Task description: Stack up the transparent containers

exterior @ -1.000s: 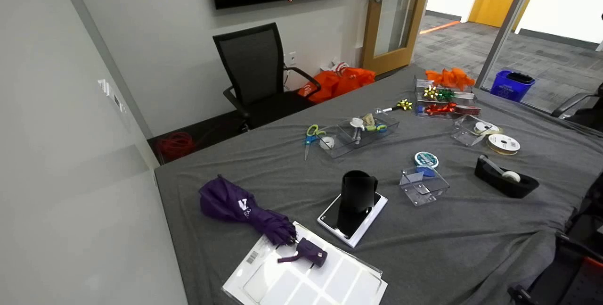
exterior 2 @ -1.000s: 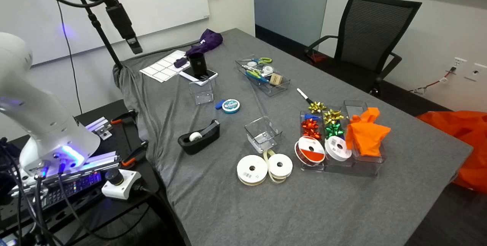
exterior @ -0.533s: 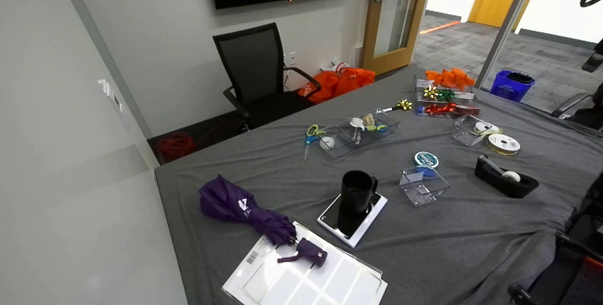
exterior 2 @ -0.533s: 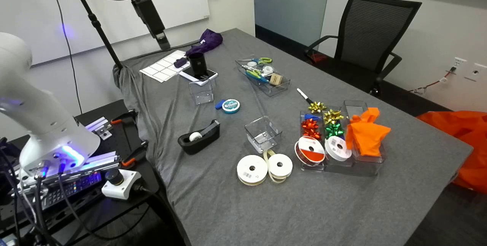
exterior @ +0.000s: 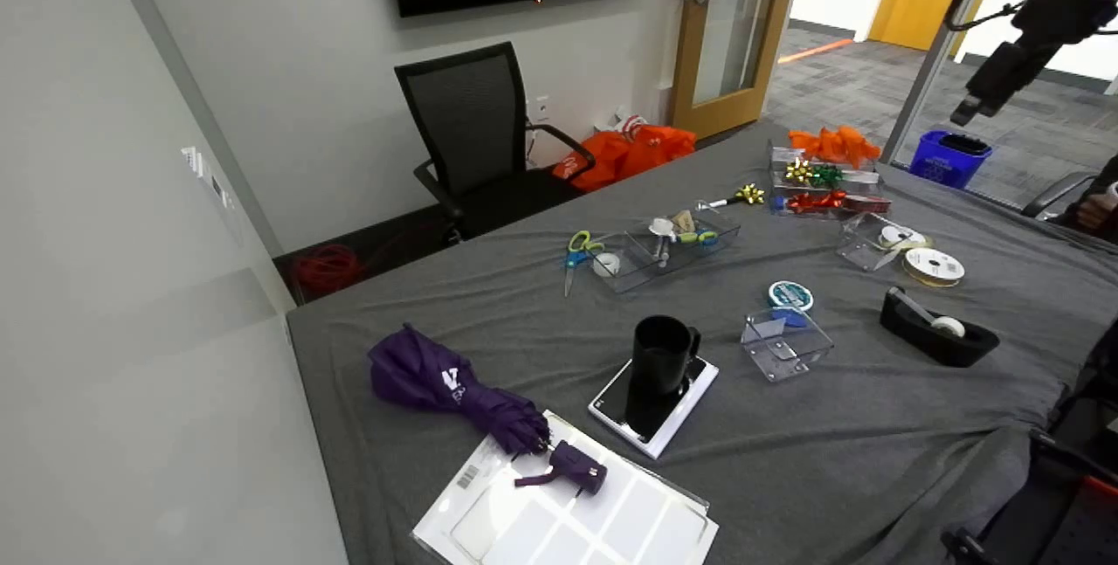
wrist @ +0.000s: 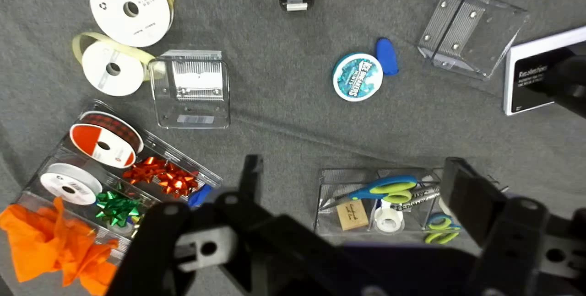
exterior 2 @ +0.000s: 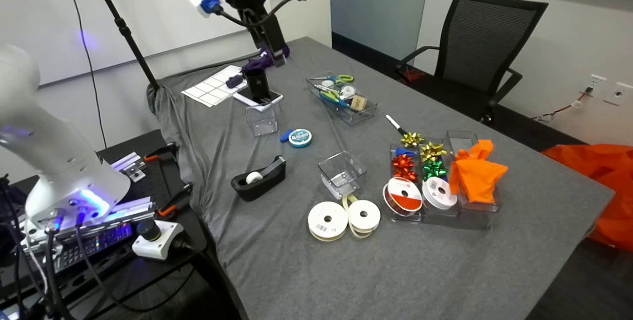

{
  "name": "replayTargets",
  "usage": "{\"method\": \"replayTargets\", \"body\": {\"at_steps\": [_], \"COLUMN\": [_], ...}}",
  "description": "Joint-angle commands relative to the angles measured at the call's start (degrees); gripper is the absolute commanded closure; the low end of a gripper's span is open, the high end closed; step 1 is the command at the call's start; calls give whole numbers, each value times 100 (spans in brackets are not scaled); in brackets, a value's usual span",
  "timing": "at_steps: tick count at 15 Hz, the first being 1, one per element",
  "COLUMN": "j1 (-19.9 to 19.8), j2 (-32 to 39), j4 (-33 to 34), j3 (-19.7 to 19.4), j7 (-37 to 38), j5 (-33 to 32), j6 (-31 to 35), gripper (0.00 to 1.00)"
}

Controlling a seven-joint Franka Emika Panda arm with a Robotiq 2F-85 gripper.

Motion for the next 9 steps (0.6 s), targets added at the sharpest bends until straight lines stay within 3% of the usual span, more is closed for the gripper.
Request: {"method": "replayTargets", "body": {"at_steps": [1, 6, 7, 9], "j1": [-201, -567, -573, -670], "j2": [961, 1819, 1453, 1706], "j4": [789, 1397, 1079, 1263], "j3": [79, 254, 343, 375], "j7": [-227, 324, 187, 270], "j5": [395, -64, 65, -11], "j6": [-92, 338, 169, 283], "gripper": [0, 0, 0, 0]}}
